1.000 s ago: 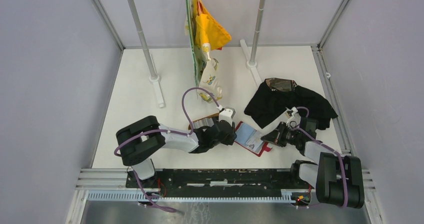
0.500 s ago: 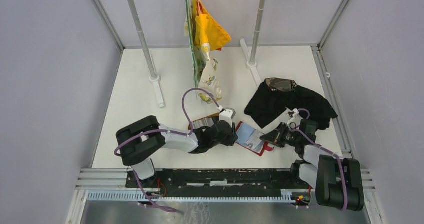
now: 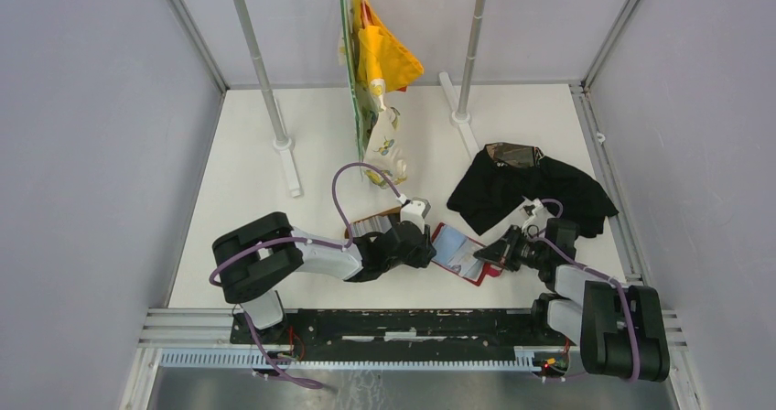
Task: Put the credit cards into the card holder
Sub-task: Insert the credit card into the card holder.
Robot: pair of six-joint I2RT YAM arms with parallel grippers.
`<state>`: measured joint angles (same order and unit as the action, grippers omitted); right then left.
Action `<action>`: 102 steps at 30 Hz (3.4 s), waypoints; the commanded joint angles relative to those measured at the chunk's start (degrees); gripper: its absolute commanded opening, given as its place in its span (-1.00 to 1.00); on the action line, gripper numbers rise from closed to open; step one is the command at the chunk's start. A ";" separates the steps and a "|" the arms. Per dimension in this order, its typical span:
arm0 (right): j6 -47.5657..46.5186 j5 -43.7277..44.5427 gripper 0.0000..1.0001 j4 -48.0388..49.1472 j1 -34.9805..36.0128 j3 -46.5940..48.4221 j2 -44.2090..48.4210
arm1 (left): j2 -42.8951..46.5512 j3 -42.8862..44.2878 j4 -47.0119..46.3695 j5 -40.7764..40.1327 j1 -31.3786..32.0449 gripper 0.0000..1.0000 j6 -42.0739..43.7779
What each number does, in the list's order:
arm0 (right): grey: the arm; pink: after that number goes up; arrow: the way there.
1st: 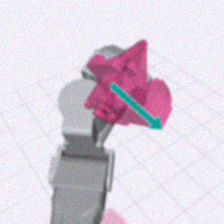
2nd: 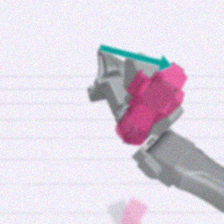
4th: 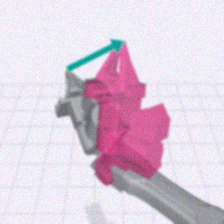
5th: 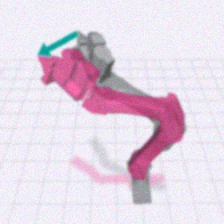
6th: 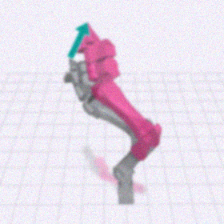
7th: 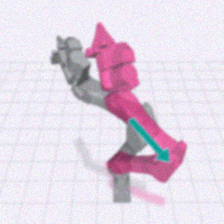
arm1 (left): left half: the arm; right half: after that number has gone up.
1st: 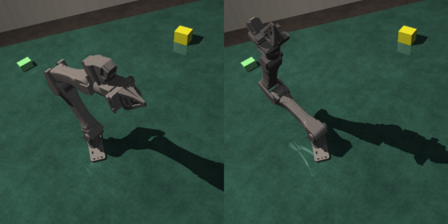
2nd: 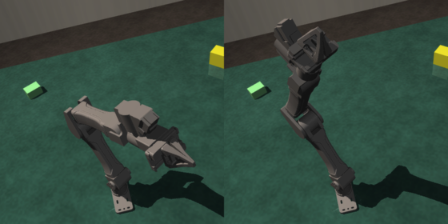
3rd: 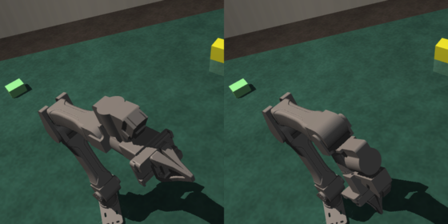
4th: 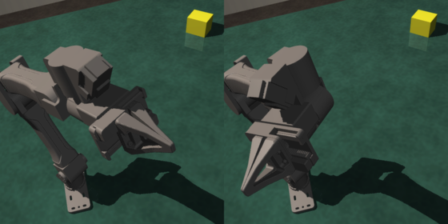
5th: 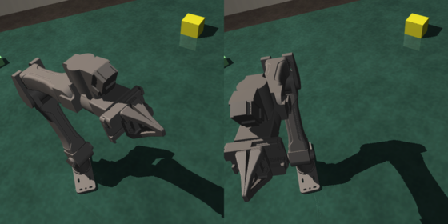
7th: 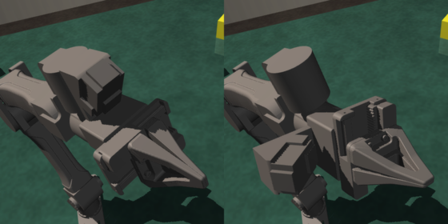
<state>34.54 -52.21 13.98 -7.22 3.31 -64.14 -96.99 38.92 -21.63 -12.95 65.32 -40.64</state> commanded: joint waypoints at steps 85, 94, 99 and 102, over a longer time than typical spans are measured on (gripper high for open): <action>-22.06 -0.94 -0.27 -11.26 5.45 23.23 -24.71 | 3.96 -0.15 2.08 3.31 0.61 -0.07 -1.05; -24.84 0.08 -0.24 -13.52 5.47 24.37 -25.55 | 8.89 1.12 3.37 5.36 1.40 -0.13 -1.02; -26.79 0.78 -0.24 -15.49 5.47 25.27 -24.56 | 6.22 5.18 3.35 6.69 3.43 -0.24 -0.74; -27.99 1.05 -0.25 -16.37 5.46 25.75 -24.06 | 2.01 9.08 3.37 7.83 4.49 -0.32 -0.49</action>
<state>10.66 -55.59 -0.54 -1.85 27.40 -89.47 -91.00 41.91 -16.78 -7.07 68.25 -40.86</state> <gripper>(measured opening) 0.376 0.367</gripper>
